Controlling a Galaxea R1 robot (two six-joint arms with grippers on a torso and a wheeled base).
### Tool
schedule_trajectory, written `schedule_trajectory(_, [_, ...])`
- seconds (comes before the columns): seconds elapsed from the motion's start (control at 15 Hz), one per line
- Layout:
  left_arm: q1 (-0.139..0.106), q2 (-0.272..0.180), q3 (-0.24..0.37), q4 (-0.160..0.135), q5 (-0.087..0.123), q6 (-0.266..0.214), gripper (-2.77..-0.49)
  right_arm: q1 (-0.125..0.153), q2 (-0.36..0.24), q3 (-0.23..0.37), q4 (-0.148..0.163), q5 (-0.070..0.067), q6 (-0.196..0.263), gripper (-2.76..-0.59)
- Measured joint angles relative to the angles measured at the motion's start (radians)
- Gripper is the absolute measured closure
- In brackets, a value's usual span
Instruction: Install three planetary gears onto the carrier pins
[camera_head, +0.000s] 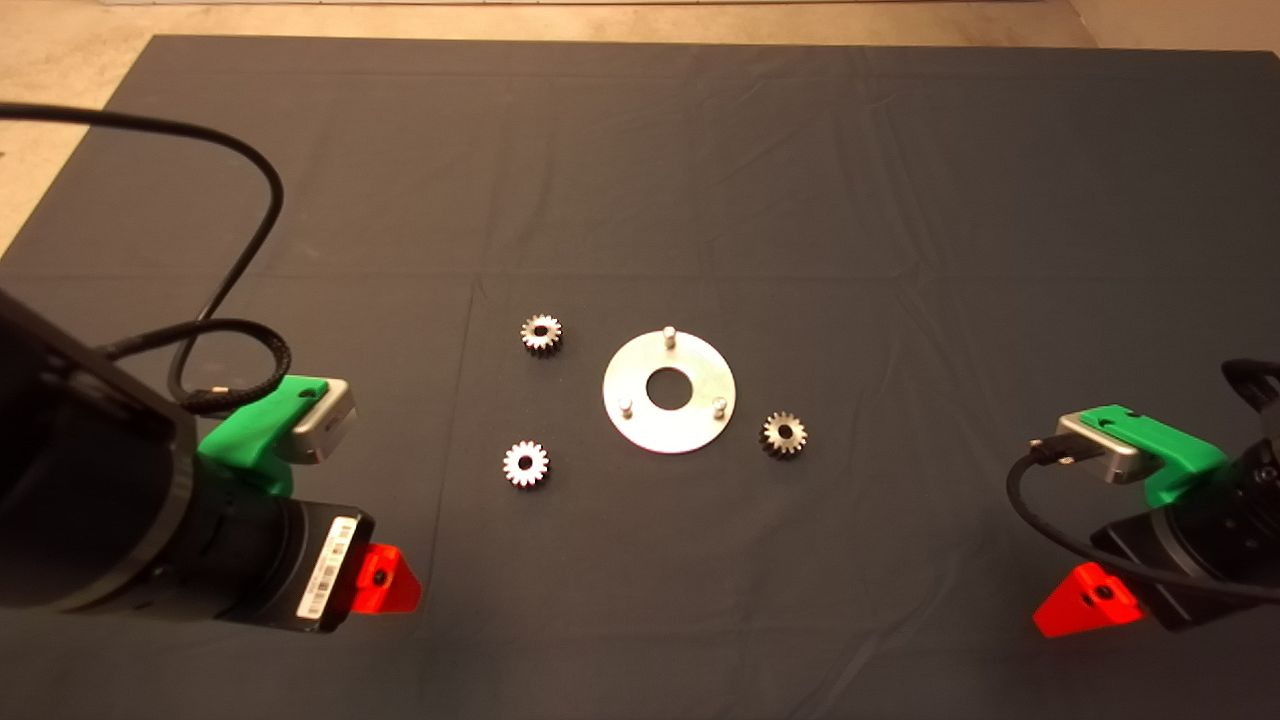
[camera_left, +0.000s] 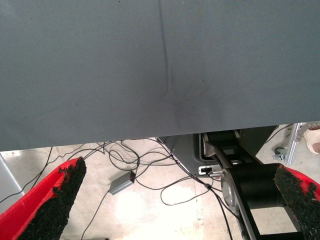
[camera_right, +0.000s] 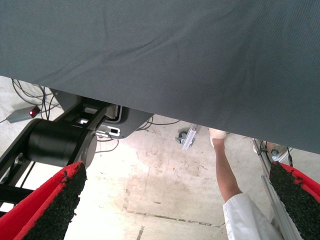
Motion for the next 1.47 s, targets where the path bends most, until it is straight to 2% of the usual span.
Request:
schedule_trajectory(0.13, [0.0, 0.0, 0.0, 0.012, 0.0, 0.017, -2.75, 0.0, 0.0, 0.0, 0.0, 0.0, 0.0, -2.73])
schedule_trajectory(0.2, [0.0, 0.0, 0.0, 0.036, 0.0, 0.039, -2.75, 0.0, 0.0, 0.0, 0.0, 0.0, 0.0, -2.73])
schedule_trajectory(0.33, [0.0, 0.0, 0.0, 0.128, 0.0, 0.068, -2.75, 0.0, 0.0, 0.0, 0.0, 0.0, 0.0, -2.73])
schedule_trajectory(0.53, [0.0, 0.0, 0.0, 0.303, 0.0, 0.089, -2.75, 0.0, 0.0, 0.0, 0.0, 0.0, 0.0, -2.73])
schedule_trajectory(0.6, [0.0, 0.0, -0.003, 0.337, 0.0, 0.094, -2.75, 0.0, 0.0, 0.0, 0.0, 0.0, 0.0, -2.73])
schedule_trajectory(0.73, [0.002, 0.0, -0.023, 0.369, 0.0, 0.098, -2.75, 0.0, 0.0, 0.0, 0.0, 0.0, 0.0, -2.73])
schedule_trajectory(0.8, [0.014, 0.001, -0.04, 0.392, 0.0, 0.1, -2.75, 0.0, 0.0, 0.0, 0.0, 0.0, 0.0, -2.73])
schedule_trajectory(0.87, [0.036, 0.004, -0.061, 0.407, 0.0, 0.102, -2.75, 0.0, 0.0, 0.0, 0.0, -0.001, 0.0, -2.73])
schedule_trajectory(1.07, [0.127, 0.03, -0.141, 0.448, -0.009, 0.106, -2.75, 0.0, 0.0, 0.0, 0.0, 0.0, 0.0, -2.73])
schedule_trajectory(1.13, [0.144, 0.045, -0.155, 0.471, -0.014, 0.11, -2.75, 0.0, 0.003, 0.0, 0.0, 0.0, 0.0, -2.73])
schedule_trajectory(1.4, [0.156, 0.172, -0.249, 0.507, -0.02, 0.11, -2.75, 0.0, 0.005, 0.001, 0.0, 0.0, 0.0, -2.73])
schedule_trajectory(1.47, [0.158, 0.188, -0.266, 0.519, -0.025, 0.112, -2.75, 0.0, 0.005, 0.001, 0.0, 0.0, 0.0, -2.73])
